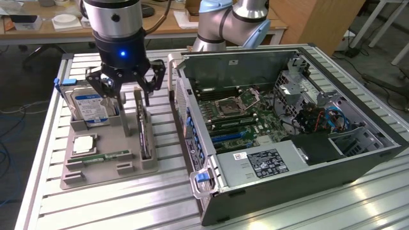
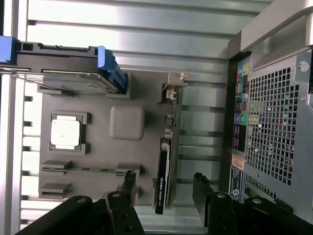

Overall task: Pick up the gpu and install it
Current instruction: 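Pick up the gpu and move the gpu toward the slot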

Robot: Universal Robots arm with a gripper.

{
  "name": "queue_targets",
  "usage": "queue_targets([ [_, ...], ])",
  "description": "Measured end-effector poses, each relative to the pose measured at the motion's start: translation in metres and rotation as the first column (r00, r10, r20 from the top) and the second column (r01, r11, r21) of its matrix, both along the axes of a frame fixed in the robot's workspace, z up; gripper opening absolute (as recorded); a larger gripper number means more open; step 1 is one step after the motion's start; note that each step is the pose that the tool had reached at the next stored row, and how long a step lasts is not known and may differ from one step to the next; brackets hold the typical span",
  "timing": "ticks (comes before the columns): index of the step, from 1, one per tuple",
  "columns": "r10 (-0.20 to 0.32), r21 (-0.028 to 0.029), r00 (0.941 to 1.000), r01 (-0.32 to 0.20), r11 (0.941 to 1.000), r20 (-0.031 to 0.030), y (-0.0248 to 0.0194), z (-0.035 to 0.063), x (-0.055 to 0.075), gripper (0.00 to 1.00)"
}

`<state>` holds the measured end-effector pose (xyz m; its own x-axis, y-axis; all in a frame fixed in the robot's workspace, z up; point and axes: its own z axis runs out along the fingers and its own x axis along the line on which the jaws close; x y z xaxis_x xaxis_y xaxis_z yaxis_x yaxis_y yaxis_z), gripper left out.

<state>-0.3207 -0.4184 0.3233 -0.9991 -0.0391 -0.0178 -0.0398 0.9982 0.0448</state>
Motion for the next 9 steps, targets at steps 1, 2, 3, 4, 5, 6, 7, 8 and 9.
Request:
queue_targets([
  [1, 0.000, 0.0000, 1.0000, 0.000, 1.0000, 0.0000, -0.0001, -0.0005, 0.0000, 0.59],
  [2, 0.000, 0.0001, 1.0000, 0.000, 1.0000, 0.0000, -0.0003, -0.0016, 0.0001, 0.59],
  [3, 0.000, 0.0000, 1.0000, 0.000, 1.0000, 0.0000, -0.0004, -0.0022, 0.0002, 0.59],
  [4, 0.000, 0.0000, 1.0000, 0.000, 1.0000, -0.0001, -0.0005, -0.0027, 0.0002, 0.59],
  [5, 0.000, 0.0000, 1.0000, 0.000, 1.0000, -0.0001, -0.0007, -0.0032, 0.0003, 0.59],
  [6, 0.000, 0.0000, 1.0000, 0.000, 1.0000, -0.0001, -0.0008, -0.0037, 0.0003, 0.59],
  [7, 0.000, 0.0000, 1.0000, 0.000, 1.0000, -0.0001, -0.0010, -0.0043, 0.0003, 0.59],
  [8, 0.000, 0.0000, 1.0000, 0.000, 1.0000, -0.0001, -0.0011, -0.0050, 0.0004, 0.59],
  [9, 0.000, 0.0000, 1.0000, 0.000, 1.0000, -0.0001, -0.0012, -0.0056, 0.0005, 0.59],
])
